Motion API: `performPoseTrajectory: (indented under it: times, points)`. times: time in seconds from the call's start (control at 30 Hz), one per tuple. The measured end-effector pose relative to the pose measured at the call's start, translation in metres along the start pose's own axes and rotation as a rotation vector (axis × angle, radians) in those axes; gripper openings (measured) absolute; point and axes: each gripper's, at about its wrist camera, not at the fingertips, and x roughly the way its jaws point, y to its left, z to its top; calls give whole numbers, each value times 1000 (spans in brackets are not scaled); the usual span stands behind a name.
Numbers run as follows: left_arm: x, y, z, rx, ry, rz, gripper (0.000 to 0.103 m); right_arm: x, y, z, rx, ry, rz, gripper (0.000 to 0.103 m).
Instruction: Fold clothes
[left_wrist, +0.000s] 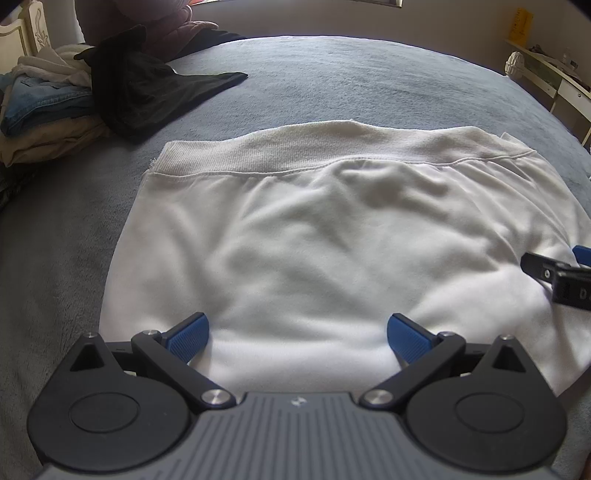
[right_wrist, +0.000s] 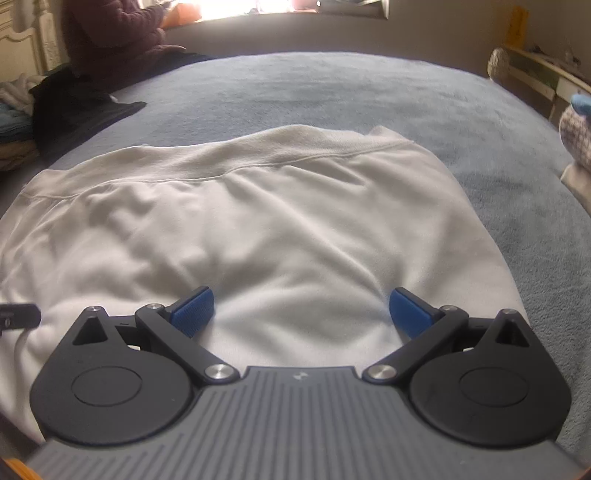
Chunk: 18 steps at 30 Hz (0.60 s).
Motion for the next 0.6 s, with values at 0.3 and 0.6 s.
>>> performPoseTrajectory:
  times: [0.3,0.6]
  points:
    - [-5,14,-10,9,-24,-23,103,-22,5,-23,-127,-15,88,102]
    - [-24,25,-45,78,-18,8,103,-41,-4,-38,-231,71,190,102]
